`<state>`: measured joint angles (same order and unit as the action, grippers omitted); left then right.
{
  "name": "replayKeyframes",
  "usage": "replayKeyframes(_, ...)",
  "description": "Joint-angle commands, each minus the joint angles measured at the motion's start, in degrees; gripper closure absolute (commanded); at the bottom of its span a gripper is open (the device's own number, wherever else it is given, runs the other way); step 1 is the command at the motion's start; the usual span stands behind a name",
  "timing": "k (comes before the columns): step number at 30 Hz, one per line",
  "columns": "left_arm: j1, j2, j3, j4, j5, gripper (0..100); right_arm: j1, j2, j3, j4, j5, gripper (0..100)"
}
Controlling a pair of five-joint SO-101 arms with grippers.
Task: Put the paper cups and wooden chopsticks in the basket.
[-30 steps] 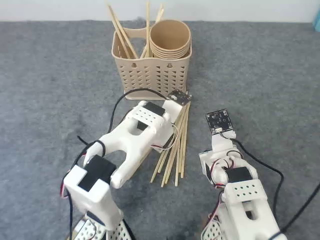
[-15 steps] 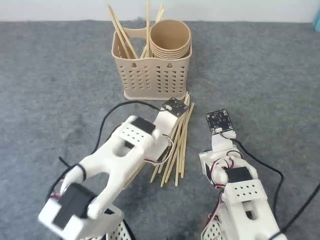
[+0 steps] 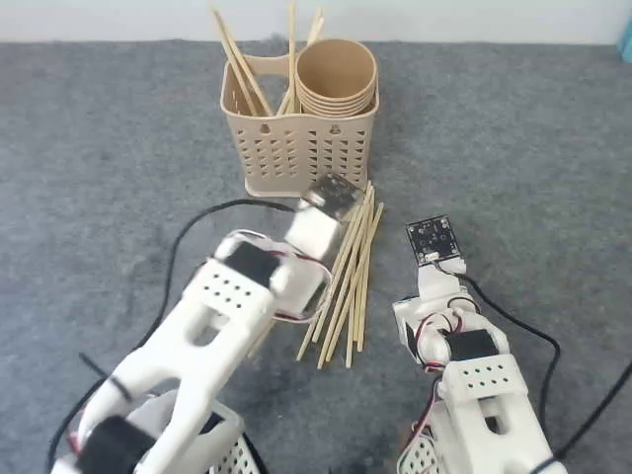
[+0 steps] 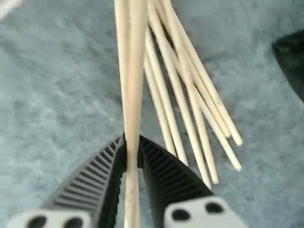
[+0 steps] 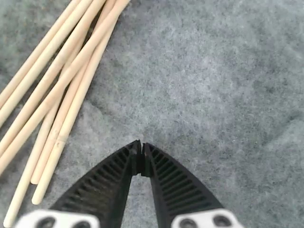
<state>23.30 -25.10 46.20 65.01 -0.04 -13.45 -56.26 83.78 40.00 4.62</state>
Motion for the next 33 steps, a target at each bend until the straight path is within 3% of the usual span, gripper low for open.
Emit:
replayKeyframes(1,-4.31,-8.53,-0.48,-4.13,0.35,99,0.84,-0.66,-0.18,-0.75,0.44,98.7)
replayKeyframes(10,-12.13,-23.56,-0.13,-11.08,0.26,99,0.84,-0.66,-0.18,-0.66,0.35,98.7)
replayKeyframes(17,-14.42,-33.58,-0.13,-17.14,0.26,99,0.84,-0.66,-0.18,-0.66,0.35,98.7)
replayKeyframes(25,-17.14,-38.33,3.12,-29.63,0.35,99,1.1,-0.75,-0.79,-0.92,0.09,98.7)
replayKeyframes(29,-17.14,-40.26,9.54,-36.57,0.26,99,1.01,-0.04,-4.57,-0.4,-3.52,98.3)
replayKeyframes(33,-17.14,-44.57,16.48,-47.12,0.26,99,-2.42,-0.04,-11.6,5.93,-3.78,98.3)
